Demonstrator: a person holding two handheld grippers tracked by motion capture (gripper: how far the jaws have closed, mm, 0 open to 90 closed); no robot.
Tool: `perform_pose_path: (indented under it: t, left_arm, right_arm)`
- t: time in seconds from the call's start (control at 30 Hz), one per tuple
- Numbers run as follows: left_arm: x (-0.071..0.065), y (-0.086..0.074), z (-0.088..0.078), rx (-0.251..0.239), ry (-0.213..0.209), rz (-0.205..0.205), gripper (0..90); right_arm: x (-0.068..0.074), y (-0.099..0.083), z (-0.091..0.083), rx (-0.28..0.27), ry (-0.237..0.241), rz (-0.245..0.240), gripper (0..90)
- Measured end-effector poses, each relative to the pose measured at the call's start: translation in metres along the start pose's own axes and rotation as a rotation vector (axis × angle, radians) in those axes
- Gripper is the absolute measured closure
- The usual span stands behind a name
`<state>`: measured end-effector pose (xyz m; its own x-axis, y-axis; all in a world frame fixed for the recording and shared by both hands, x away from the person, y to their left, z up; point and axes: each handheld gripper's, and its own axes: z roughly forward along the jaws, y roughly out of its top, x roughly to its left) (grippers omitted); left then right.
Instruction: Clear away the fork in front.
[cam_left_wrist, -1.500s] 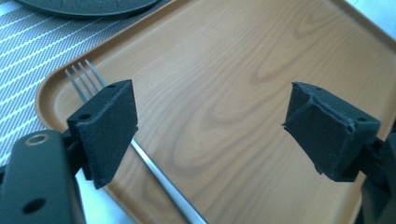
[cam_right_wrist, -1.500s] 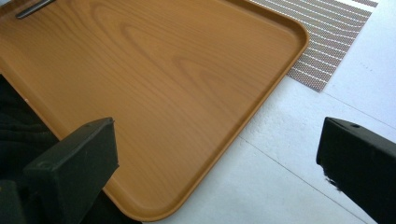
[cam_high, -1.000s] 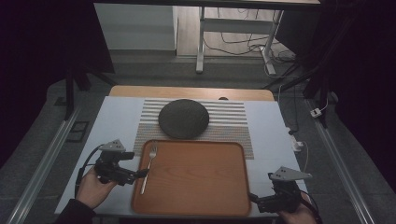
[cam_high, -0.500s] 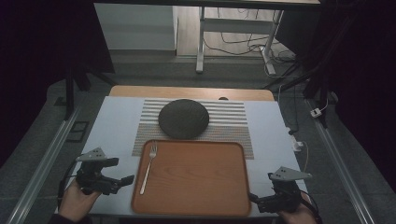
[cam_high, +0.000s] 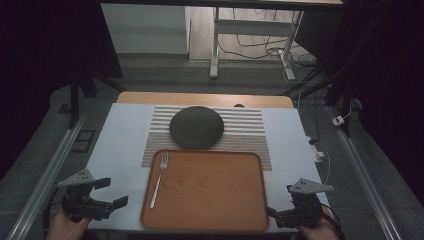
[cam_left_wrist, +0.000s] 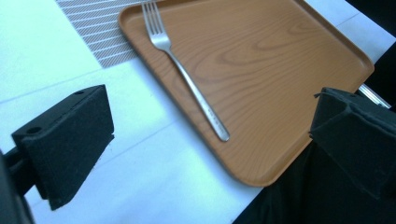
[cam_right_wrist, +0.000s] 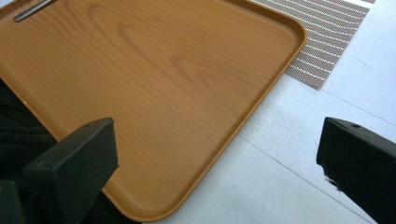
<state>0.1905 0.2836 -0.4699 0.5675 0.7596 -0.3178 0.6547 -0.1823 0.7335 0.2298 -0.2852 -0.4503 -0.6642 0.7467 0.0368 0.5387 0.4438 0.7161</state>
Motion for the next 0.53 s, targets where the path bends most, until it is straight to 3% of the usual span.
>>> perform_pose_path:
  t: [0.13,0.37,0.53]
  left_arm:
    - [0.001,-0.008,-0.004,0.011,0.009,-0.012,0.0]
    - [-0.001,-0.015,-0.005,0.064,0.065,-0.004,0.0]
    - [0.001,-0.015,-0.005,0.064,0.053,-0.033,0.0]
  right_arm:
    - [0.000,0.000,0.000,0.003,-0.001,-0.003,0.0]
    - [0.001,0.001,0.000,0.004,-0.004,-0.002,0.0]
    - [0.001,0.001,0.001,0.006,-0.002,-0.004,0.0]
